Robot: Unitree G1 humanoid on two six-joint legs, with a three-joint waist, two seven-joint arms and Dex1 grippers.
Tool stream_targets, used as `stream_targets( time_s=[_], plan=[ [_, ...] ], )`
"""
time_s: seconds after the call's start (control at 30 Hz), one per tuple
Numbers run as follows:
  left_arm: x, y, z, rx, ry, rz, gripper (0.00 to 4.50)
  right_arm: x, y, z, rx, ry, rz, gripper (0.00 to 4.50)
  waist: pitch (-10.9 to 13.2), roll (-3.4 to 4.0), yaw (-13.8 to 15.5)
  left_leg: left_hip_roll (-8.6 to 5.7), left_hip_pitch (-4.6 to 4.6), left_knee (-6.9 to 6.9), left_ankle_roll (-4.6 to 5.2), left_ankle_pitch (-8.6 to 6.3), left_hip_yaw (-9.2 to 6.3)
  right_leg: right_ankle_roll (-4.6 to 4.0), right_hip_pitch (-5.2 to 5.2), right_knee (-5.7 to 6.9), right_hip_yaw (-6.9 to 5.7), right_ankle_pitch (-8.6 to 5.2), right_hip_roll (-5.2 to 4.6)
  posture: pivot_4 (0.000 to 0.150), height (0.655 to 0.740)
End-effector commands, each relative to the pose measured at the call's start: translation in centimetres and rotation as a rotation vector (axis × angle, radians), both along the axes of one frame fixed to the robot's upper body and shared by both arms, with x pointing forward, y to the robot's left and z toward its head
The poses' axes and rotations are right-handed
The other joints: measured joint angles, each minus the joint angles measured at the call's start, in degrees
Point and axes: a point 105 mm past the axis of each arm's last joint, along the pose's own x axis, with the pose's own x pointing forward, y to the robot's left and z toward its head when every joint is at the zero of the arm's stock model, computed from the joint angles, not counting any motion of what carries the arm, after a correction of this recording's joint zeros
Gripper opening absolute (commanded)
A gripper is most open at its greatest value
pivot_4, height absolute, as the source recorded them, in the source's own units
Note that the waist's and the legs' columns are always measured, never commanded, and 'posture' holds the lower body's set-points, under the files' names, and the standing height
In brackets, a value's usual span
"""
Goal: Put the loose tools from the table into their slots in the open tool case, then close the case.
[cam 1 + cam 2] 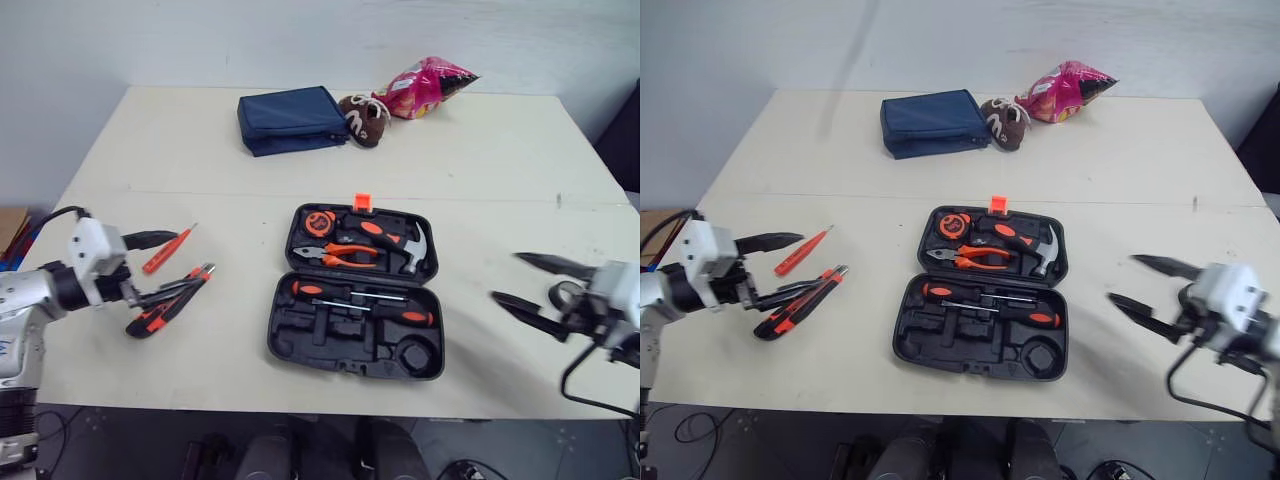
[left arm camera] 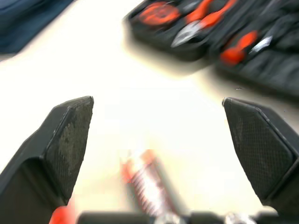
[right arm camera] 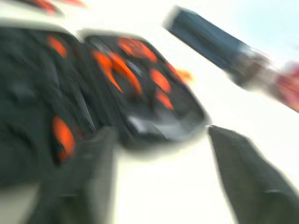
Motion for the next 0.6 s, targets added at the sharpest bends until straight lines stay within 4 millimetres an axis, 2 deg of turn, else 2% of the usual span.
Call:
stream_targets(
  time_s=[0.03,0.1,0.17,0.3,0.4,0.47,0.6],
  plan=[
    [-0.4,4.5,0.6,0.061,-0.054,0.146,4.5,-2.6,-6.2,2.1,-0.12,-0.098,-0.222,4.45,0.01,0.01,-0.03,0.0,0.0,-0.03,0.02,-0.02,0.03,0.0,-0.02,-0.02,0.0,0.0,-0.02,0.15,0.74],
    [-0.8,6.9,0.5,0.071,-0.064,0.233,4.5,-4.3,-9.4,2.5,-0.125,-0.107,-0.348,4.45,0.01,0.01,-0.18,0.02,0.01,-0.07,0.02,-0.04,0.07,0.01,-0.04,-0.02,0.03,0.01,-0.1,0.15,0.74],
    [-2.0,10.4,0.2,0.07,-0.06,0.375,4.5,-7.1,-12.6,1.7,-0.158,-0.06,-0.482,4.45,0.01,0.02,-0.37,0.03,0.03,-0.08,-0.01,-0.06,0.07,0.01,-0.05,-0.08,0.18,0.01,-0.14,0.15,0.74],
    [-4.3,15.0,0.0,0.055,-0.065,0.587,4.5,-11.2,-16.8,1.5,-0.113,-0.058,-0.713,4.45,0.01,0.02,-1.2,0.16,0.06,-0.3,-0.11,-0.1,0.07,-0.07,-0.08,-0.04,0.16,-0.04,-0.07,0.15,0.74],
    [-5.9,16.9,-1.4,0.106,-0.008,0.679,4.5,-12.2,-17.0,0.1,-0.135,-0.02,-0.741,4.45,0.01,0.04,-1.67,0.13,0.13,-0.31,-0.1,-0.11,0.12,-0.06,-0.04,-0.05,0.22,-0.04,-0.16,0.15,0.74],
    [-6.0,16.8,-1.7,0.107,-0.006,0.675,4.5,-11.8,-16.4,-0.7,-0.136,-0.005,-0.718,4.45,0.01,0.03,-1.92,0.13,0.27,-0.31,-0.35,-0.27,0.17,-0.06,0.0,-0.11,0.32,-0.04,-0.19,0.15,0.74],
    [-5.3,16.0,-1.3,0.069,-0.035,0.638,4.5,-10.2,-15.7,-0.9,-0.074,-0.026,-0.695,4.45,-0.02,0.08,-1.96,0.16,0.5,-0.32,-0.49,-0.36,0.24,-0.11,0.07,0.02,0.48,-0.06,-0.24,0.15,0.74]
  ],
)
